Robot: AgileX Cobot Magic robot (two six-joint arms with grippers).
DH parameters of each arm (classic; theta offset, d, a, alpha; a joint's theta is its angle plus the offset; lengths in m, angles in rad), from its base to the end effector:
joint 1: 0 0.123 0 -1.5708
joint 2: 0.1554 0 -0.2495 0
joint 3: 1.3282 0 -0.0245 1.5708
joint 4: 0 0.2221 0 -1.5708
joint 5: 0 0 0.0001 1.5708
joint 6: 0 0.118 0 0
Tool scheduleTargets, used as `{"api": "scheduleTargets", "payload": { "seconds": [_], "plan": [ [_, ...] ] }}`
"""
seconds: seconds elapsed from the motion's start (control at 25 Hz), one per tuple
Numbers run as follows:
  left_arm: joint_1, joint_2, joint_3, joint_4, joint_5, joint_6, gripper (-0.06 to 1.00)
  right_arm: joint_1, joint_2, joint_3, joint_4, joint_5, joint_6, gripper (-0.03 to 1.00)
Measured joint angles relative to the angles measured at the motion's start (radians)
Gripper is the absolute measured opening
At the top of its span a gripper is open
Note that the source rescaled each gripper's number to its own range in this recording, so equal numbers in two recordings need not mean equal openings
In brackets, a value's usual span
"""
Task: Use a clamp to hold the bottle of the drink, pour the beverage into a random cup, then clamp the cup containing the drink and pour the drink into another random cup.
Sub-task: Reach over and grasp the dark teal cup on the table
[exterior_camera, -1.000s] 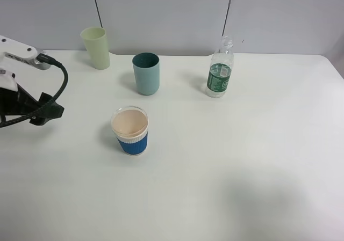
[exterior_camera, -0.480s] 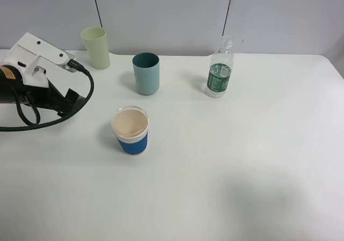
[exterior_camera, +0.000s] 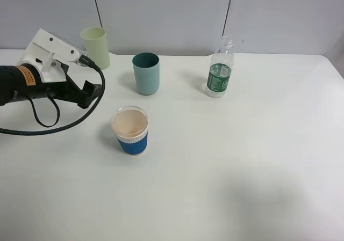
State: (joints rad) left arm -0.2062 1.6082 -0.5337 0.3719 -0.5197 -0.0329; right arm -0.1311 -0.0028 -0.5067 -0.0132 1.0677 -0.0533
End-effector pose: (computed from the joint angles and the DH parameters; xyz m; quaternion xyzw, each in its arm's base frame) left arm 0.2820 -0.0807 0.1405 0.2565 0.8179 -0.0556 0.5120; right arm 0.0280 -0.0051 0.2524 0.0335 0.8519 -0.0547 0.5198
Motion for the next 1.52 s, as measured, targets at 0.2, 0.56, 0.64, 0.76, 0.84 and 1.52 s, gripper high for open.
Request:
{"api": "scheduleTargets", "payload": {
  "seconds": [0.2,0.56,0.64,0.76,0.84,1.52],
  "plan": [
    [0.050,0.079,0.000,0.100,-0.157,-0.039,1.00,0.000,0.000,0.000,0.000,0.000,0.000,0.82],
    [0.147,0.199,-0.021,0.292,-0.351,-0.057,1.00,0.000,0.000,0.000,0.000,0.000,0.000,0.82],
    [0.155,0.229,-0.053,0.338,-0.355,-0.086,1.00,0.000,0.000,0.000,0.000,0.000,0.000,0.82],
    [0.157,0.272,-0.107,0.395,-0.365,-0.136,1.00,0.000,0.000,0.000,0.000,0.000,0.000,0.82],
    [0.157,0.300,-0.139,0.420,-0.373,-0.160,1.00,0.000,0.000,0.000,0.000,0.000,0.000,0.82],
    [0.157,0.484,-0.337,0.546,-0.417,-0.174,1.00,0.000,0.000,0.000,0.000,0.000,0.000,0.82]
  ]
}}
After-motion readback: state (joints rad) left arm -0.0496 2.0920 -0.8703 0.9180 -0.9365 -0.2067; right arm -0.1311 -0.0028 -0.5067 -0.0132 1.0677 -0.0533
